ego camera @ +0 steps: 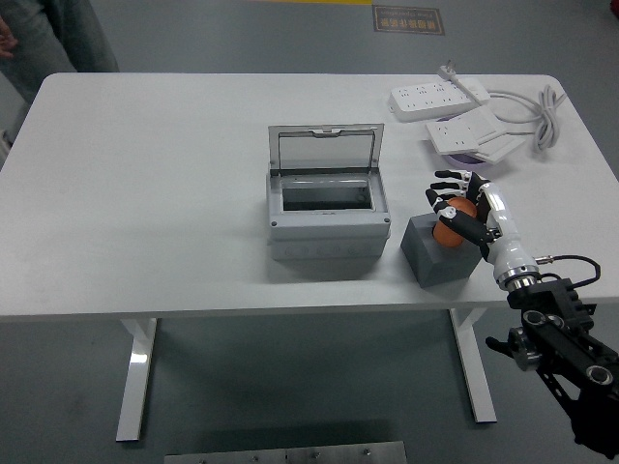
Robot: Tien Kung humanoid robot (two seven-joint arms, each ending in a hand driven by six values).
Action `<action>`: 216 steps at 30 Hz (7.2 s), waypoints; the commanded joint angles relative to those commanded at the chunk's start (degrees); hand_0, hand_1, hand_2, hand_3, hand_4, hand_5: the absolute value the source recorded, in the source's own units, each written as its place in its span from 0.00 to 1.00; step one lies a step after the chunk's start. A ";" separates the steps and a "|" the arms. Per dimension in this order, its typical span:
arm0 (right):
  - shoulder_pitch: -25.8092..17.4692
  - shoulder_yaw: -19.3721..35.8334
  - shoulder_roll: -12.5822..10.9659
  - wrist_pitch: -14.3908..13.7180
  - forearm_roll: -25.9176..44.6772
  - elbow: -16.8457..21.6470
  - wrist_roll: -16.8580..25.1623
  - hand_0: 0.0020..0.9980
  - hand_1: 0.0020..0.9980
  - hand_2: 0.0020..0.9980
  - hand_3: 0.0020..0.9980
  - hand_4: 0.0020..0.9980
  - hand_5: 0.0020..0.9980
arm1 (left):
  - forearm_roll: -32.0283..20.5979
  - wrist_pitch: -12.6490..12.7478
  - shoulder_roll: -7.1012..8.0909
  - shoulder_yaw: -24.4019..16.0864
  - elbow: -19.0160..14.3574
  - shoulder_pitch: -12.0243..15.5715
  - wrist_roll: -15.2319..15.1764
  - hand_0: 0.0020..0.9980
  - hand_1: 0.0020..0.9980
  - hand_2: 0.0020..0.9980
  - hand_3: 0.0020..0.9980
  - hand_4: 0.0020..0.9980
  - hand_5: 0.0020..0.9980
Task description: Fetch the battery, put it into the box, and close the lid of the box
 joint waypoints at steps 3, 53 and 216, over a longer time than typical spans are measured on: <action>0.05 -0.36 0.20 -0.22 0.08 -0.42 0.24 0.54 0.51 0.57 0.63 0.73 0.23 | 0.23 -0.10 -0.03 -0.09 0.01 -0.03 -0.01 0.57 0.72 0.66 0.59 0.67 0.17; 0.98 -3.85 1.49 -5.20 -0.51 -2.20 -0.08 0.47 0.36 0.41 0.41 0.49 0.00 | 1.06 -0.38 0.50 -0.33 0.37 -0.50 -0.89 0.56 0.72 0.65 0.59 0.67 0.16; 36.50 -28.93 15.69 3.47 -47.67 -19.10 -34.72 0.31 0.34 0.40 0.46 0.86 0.62 | 4.42 -0.87 2.50 -2.23 -0.97 -1.13 1.56 0.56 0.72 0.66 0.59 0.69 0.18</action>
